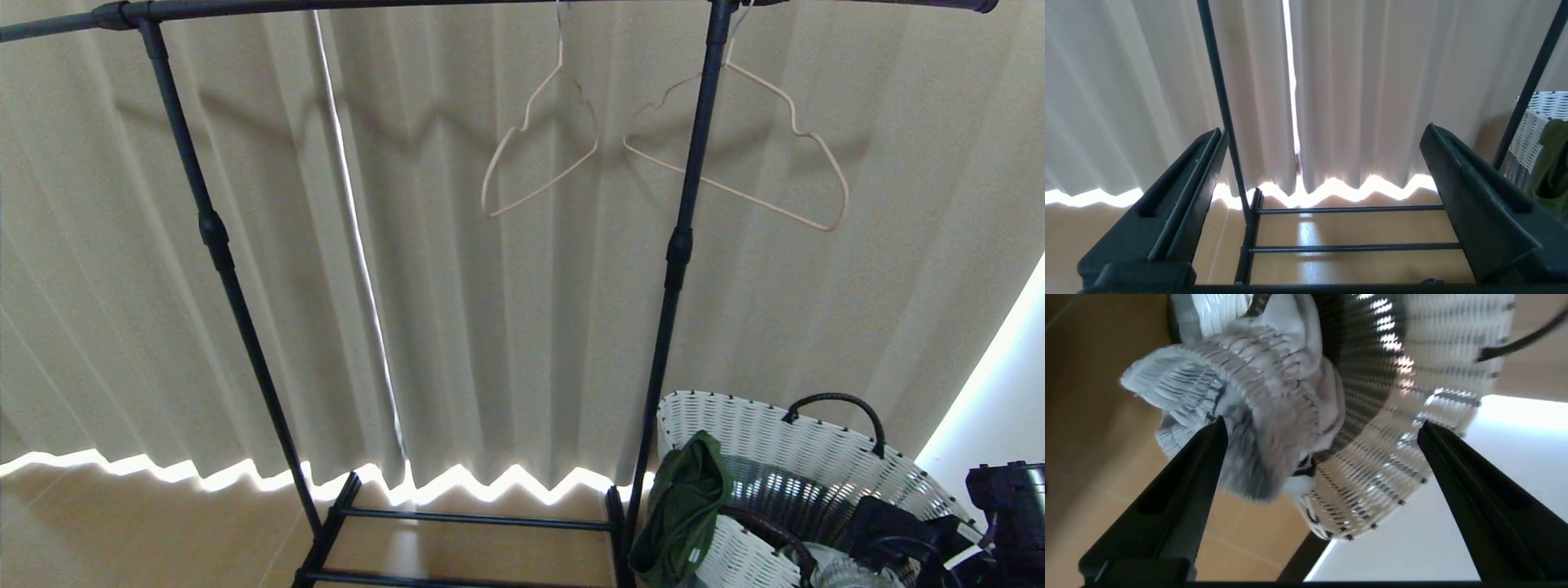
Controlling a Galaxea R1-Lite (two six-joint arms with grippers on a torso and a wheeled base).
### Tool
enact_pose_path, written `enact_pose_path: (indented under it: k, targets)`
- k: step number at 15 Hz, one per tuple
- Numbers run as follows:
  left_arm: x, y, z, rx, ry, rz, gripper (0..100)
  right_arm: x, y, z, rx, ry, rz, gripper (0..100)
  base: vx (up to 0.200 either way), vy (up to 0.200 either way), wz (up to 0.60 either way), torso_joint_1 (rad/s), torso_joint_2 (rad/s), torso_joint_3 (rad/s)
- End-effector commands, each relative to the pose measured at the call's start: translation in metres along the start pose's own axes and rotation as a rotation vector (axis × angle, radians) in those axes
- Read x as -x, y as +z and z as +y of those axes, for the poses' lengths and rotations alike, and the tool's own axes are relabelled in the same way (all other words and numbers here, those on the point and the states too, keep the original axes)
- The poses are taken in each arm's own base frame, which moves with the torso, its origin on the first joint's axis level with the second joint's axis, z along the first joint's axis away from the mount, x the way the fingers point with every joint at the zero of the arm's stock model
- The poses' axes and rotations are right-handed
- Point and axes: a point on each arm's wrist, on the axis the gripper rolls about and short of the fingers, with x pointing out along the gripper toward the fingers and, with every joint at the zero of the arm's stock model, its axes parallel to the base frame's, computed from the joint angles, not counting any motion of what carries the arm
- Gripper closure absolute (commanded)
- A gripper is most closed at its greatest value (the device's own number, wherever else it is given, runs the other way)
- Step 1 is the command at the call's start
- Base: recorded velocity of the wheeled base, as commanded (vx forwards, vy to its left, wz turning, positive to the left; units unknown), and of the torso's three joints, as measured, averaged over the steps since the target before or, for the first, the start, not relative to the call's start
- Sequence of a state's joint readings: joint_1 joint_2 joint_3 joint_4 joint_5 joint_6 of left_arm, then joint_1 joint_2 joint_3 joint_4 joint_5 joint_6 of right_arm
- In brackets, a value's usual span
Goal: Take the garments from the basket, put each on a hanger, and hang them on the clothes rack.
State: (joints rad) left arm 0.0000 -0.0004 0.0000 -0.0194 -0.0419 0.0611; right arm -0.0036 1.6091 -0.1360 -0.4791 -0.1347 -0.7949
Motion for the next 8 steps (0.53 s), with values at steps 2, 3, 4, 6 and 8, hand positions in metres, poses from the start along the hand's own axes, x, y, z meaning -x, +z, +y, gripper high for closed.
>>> enact_pose_path:
  k: [2, 3, 4, 6, 8]
  targets:
    - [0.000, 0.000, 0.000, -0.002, -0.001, 0.000, 0, -0.036, -0.007, -0.012, -0.066, 0.027, 0.100, 0, 0.000, 0.000, 0.00, 0.000, 0.00, 0.000]
    - [0.000, 0.000, 0.000, 0.000, -0.018, -0.001, 0, -0.043, -0.006, -0.015, -0.076, 0.013, 0.092, 0, 0.000, 0.000, 0.00, 0.000, 0.00, 0.000]
    - [0.000, 0.000, 0.000, -0.002, -0.019, -0.001, 0, -0.045, -0.006, -0.015, -0.077, 0.007, 0.087, 0, 0.000, 0.000, 0.00, 0.000, 0.00, 0.000]
    - [0.000, 0.000, 0.000, -0.002, -0.019, -0.001, 0, -0.047, -0.004, -0.017, -0.083, -0.011, 0.066, 0, 0.000, 0.000, 0.00, 0.000, 0.00, 0.000]
    - [0.000, 0.000, 0.000, -0.002, -0.019, -0.001, 0, -0.051, -0.003, -0.018, -0.086, -0.013, 0.063, 0, 0.000, 0.000, 0.00, 0.000, 0.00, 0.000]
